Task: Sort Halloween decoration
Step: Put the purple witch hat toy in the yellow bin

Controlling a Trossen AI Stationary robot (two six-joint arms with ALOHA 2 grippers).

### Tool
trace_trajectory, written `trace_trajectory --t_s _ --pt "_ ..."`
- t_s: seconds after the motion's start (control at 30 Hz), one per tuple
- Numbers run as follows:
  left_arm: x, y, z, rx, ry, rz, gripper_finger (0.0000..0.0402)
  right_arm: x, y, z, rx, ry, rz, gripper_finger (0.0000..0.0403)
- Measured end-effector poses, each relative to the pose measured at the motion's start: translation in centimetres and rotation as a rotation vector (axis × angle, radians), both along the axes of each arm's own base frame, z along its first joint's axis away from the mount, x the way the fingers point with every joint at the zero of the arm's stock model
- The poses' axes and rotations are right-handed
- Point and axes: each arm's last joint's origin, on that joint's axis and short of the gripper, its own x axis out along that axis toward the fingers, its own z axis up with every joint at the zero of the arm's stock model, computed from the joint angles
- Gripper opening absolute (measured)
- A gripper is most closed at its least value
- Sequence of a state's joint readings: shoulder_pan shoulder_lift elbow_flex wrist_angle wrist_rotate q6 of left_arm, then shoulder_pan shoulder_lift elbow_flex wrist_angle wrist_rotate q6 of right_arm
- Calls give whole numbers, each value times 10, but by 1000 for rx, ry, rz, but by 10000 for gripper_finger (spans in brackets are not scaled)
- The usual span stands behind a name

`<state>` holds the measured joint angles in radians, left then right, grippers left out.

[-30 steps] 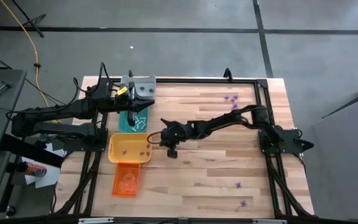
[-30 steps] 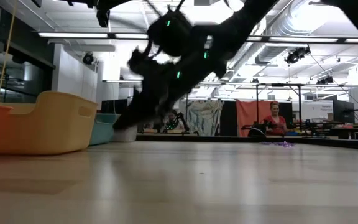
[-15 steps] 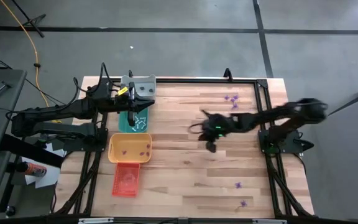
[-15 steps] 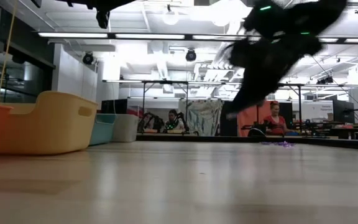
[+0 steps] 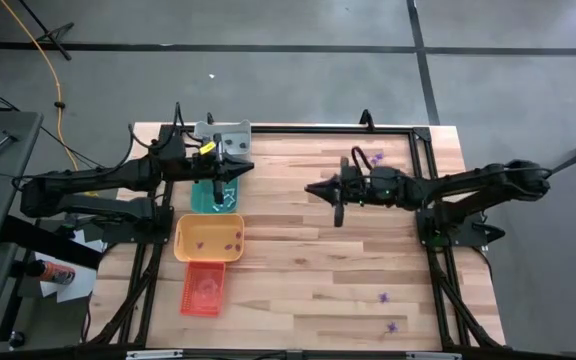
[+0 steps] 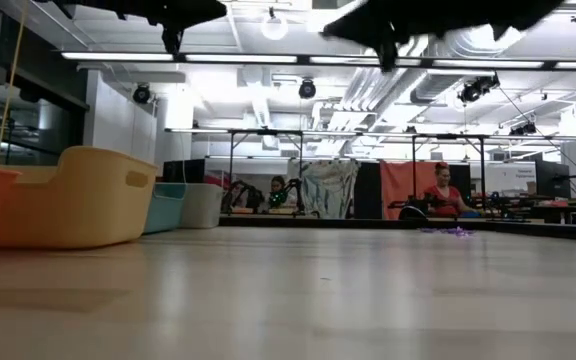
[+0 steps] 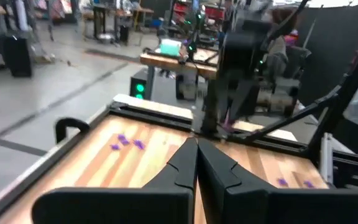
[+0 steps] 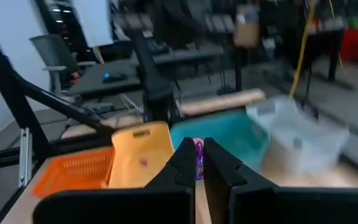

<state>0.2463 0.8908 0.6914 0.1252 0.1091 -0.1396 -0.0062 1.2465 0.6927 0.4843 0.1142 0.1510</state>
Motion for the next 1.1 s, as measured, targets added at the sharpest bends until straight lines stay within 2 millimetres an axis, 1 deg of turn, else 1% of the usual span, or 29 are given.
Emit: trace_trajectory --t_s 0.07,0.13,0.23,0.33,0.87,0.97,1.03,1.1 --pt "4 0 -4 -18 16 -16 0 5 -1 16 -61 -20 19 1" --pt "8 1 -6 -29 28 -37 0 8 -2 28 -98 -10 29 1" --pt "11 0 -9 -37 37 -42 0 10 -5 35 -120 32 35 0" --pt "11 0 -9 -37 36 -43 0 10 -6 37 -122 34 45 0" --pt "10 0 -7 -25 28 -43 0 10 -6 35 -118 54 48 0" --pt "10 0 -7 -25 28 -43 0 14 -5 27 -119 100 57 0" --pt "10 0 -7 -25 27 -43 0 21 -1 11 -115 178 76 0" --pt "10 0 -7 -24 25 -42 0 33 5 -6 -109 234 127 0"
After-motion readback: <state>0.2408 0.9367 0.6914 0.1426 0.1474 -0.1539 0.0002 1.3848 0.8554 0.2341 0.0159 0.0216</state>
